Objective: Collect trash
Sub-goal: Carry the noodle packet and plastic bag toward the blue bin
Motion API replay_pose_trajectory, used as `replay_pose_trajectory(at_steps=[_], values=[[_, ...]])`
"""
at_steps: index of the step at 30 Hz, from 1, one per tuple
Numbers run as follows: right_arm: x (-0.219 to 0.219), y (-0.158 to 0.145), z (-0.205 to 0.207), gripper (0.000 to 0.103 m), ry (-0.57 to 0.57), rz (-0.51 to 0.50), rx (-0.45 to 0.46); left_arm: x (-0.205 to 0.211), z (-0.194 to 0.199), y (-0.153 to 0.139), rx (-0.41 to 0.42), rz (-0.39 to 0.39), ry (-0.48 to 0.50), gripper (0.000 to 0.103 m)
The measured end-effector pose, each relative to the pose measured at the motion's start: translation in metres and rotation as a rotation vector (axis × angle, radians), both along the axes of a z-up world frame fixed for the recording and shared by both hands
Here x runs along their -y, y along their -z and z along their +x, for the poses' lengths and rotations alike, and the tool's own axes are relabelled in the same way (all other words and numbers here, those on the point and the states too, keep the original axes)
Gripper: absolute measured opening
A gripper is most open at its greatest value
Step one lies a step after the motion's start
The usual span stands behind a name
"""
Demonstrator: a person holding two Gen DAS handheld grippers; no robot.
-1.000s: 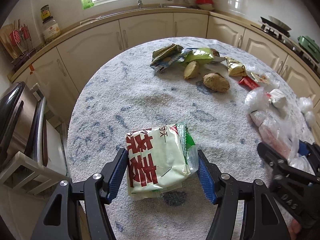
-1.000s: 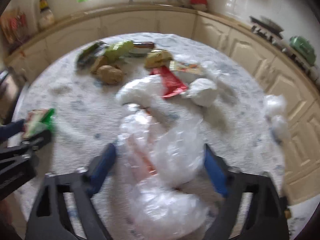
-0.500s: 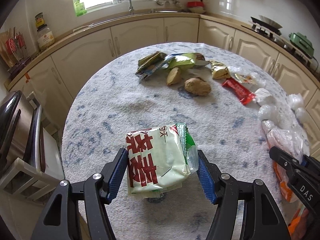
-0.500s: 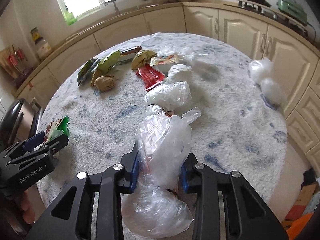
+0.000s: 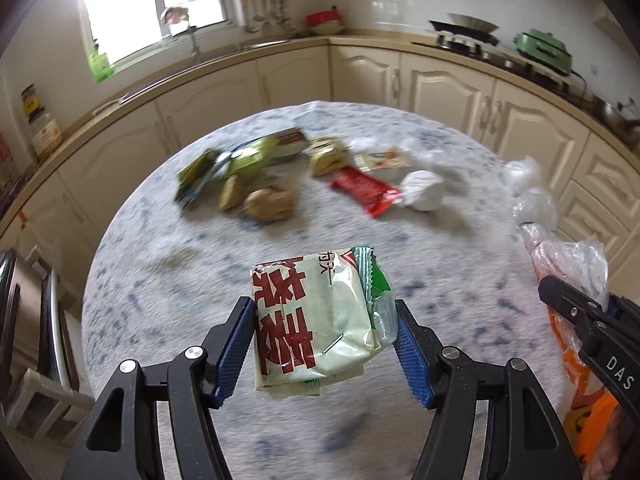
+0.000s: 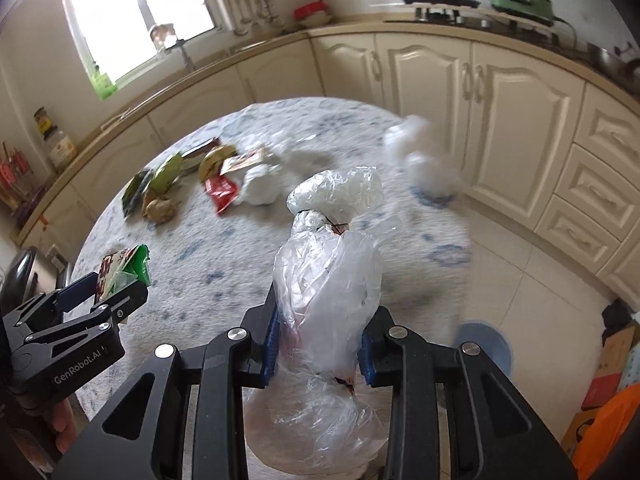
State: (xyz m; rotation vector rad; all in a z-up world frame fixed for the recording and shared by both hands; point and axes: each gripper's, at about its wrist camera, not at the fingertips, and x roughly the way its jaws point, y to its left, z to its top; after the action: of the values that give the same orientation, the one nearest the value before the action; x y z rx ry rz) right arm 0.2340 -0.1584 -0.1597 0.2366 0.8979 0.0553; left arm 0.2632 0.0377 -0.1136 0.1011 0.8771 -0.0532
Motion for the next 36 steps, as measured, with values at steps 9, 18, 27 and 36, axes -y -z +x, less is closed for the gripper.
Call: replay_pose_trajectory(at_steps=[9,18,27,36], values=[[0.072,-0.013,-0.026,0.031,0.168,0.007,0.039,0.085,0.007,-0.003,0.008,0.008,0.196,0.062],[0.144,-0.008,-0.059,0.031,0.348,-0.001,0.024,0.175,0.016,0.009,-0.03,0.008,0.38,0.062],[0.201,0.001,-0.097,0.031,0.524,-0.012,-0.015,0.25,0.037,0.036,-0.097,0.026,0.511,0.063],[0.224,0.023,-0.112,0.032,0.591,0.005,-0.081,0.289,0.063,0.054,-0.085,0.044,0.559,0.084]])
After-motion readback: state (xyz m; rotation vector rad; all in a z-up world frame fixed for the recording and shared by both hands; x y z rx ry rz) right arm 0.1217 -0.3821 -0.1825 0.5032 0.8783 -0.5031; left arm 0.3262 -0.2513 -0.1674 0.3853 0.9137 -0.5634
